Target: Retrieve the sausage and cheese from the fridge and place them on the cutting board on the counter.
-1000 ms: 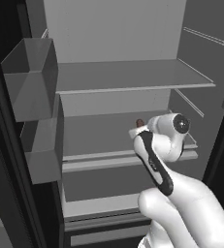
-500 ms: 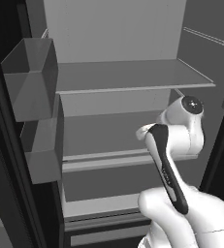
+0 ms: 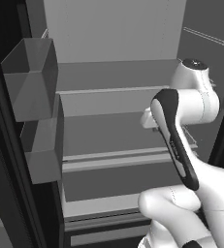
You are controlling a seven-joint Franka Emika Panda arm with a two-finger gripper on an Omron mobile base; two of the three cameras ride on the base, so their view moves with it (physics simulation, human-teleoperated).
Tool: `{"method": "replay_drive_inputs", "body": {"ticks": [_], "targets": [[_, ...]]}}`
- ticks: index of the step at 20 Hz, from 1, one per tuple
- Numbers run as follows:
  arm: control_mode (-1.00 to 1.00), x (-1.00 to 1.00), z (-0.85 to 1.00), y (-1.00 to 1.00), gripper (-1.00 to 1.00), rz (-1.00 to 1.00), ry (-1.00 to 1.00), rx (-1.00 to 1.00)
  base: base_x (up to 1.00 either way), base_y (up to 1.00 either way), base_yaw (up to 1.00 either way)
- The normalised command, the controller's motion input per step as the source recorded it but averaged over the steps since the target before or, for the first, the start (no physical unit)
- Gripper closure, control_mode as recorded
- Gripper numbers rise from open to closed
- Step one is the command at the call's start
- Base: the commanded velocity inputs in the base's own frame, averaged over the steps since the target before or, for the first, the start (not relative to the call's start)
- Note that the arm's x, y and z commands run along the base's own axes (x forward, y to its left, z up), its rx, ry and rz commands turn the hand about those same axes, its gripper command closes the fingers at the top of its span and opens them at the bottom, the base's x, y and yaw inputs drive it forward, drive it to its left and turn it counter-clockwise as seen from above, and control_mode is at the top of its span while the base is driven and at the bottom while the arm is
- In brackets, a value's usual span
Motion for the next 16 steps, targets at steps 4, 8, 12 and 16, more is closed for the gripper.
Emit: {"method": "replay_drive_inputs", "body": {"ticks": [4, 8, 12, 16], "targets": [[-1.0, -0.8, 0.14, -0.03, 1.0, -0.11, 0.15, 0.0, 0.0, 0.0, 0.0], [-1.0, -0.64, 0.0, -0.05, 1.0, -0.14, 0.02, 0.0, 0.0, 0.0, 0.0], [-1.0, -0.09, 0.0, -0.09, 1.0, -0.14, -0.06, -0.1, 0.0, 0.0, 0.0], [-1.0, 0.08, 0.0, -0.06, 1.0, -0.14, -0.12, -0.12, 0.0, 0.0, 0.0]]}}
